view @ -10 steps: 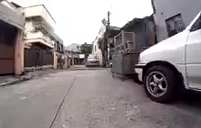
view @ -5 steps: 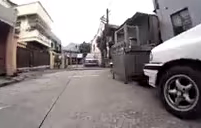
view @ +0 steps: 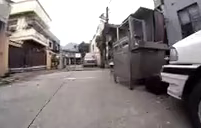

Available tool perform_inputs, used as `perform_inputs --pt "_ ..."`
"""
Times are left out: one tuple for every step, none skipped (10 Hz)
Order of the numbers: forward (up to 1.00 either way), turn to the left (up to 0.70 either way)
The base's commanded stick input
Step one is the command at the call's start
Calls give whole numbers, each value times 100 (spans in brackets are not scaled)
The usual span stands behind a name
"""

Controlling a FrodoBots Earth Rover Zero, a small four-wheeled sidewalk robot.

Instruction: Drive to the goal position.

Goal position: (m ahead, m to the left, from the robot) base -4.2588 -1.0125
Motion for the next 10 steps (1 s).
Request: perform_inputs --pt "100 0" --pt "100 0" --pt "100 0" --pt "100 0" --pt "100 0" --pt "100 0" --pt "100 19" --pt "100 7" --pt "100 19" --pt "100 27"
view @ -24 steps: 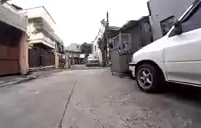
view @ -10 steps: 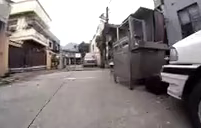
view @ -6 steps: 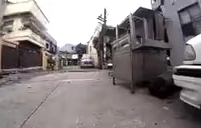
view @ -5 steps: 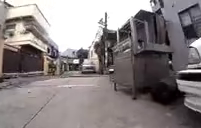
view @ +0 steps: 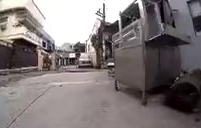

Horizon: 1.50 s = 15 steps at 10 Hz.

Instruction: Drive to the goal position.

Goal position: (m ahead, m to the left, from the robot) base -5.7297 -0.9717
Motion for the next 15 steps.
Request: perform_inputs --pt "100 10" --pt "100 0" --pt "100 0" --pt "100 19" --pt "100 11" --pt "100 0" --pt "100 0" --pt "100 0" --pt "100 0" --pt "100 0" --pt "100 0" --pt "100 13" --pt "100 27" --pt "100 13" --pt "100 0"
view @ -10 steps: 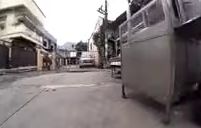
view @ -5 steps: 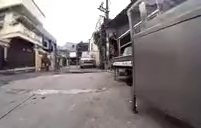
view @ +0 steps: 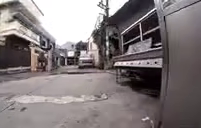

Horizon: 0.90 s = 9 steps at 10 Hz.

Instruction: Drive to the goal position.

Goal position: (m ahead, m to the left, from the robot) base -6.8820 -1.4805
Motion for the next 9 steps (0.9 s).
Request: perform_inputs --pt "100 0" --pt "100 0" --pt "100 0" --pt "100 0" --pt "100 0" --pt "100 0" --pt "100 0" --pt "100 0" --pt "100 0"
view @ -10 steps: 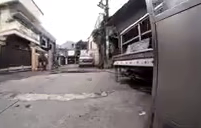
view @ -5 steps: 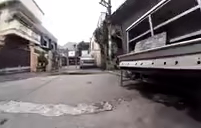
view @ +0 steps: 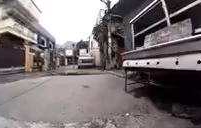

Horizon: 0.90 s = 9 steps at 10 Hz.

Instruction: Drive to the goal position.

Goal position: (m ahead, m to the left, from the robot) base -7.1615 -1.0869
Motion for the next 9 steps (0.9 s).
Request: perform_inputs --pt "100 14" --pt "100 13" --pt "100 0" --pt "100 0" --pt "100 0" --pt "100 0" --pt "100 0" --pt "100 0" --pt "100 0"
